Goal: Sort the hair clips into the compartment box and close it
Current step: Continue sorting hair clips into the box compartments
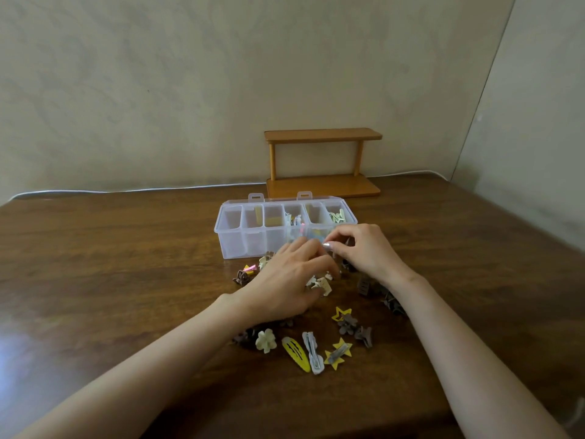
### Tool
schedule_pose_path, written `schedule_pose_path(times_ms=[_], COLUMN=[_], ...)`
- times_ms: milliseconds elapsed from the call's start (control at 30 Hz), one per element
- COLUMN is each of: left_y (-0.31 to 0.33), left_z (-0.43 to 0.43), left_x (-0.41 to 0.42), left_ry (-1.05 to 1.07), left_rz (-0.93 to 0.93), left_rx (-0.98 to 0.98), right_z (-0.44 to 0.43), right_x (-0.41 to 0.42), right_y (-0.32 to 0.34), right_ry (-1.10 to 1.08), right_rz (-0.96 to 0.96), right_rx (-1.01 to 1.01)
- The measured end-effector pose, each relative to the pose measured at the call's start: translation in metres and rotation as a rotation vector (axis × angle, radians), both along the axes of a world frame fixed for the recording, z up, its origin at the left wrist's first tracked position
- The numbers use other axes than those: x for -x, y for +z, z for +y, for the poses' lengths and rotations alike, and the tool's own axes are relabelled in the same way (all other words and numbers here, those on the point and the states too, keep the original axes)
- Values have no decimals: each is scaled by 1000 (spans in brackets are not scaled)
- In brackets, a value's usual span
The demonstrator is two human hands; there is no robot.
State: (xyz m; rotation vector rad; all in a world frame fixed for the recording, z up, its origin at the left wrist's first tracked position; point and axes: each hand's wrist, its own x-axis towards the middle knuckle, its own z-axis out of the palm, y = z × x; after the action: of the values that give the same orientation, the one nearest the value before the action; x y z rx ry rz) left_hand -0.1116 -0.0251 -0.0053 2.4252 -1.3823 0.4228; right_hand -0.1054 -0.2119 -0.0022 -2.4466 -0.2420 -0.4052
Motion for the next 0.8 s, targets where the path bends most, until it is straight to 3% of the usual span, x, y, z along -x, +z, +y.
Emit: schedule_pose_path(times_ms=[133, 400, 700, 800], left_y=[6, 5, 3, 8], left_z=[-11, -17, -4, 0], left_x=[8, 3, -11, -17], left_ry=[-154, -152, -8, 105], left_rz=[72, 145, 60, 38], left_rx=[-156, -213, 88, 262], right_z=[-1, -1, 1, 4], right_x=[0, -1, 0, 6], right_y=[0, 0, 2, 10], right_ry=[-9, -11, -10, 97], right_rz=[-4, -4, 12, 90], right_rx=[-8, -14, -38, -282])
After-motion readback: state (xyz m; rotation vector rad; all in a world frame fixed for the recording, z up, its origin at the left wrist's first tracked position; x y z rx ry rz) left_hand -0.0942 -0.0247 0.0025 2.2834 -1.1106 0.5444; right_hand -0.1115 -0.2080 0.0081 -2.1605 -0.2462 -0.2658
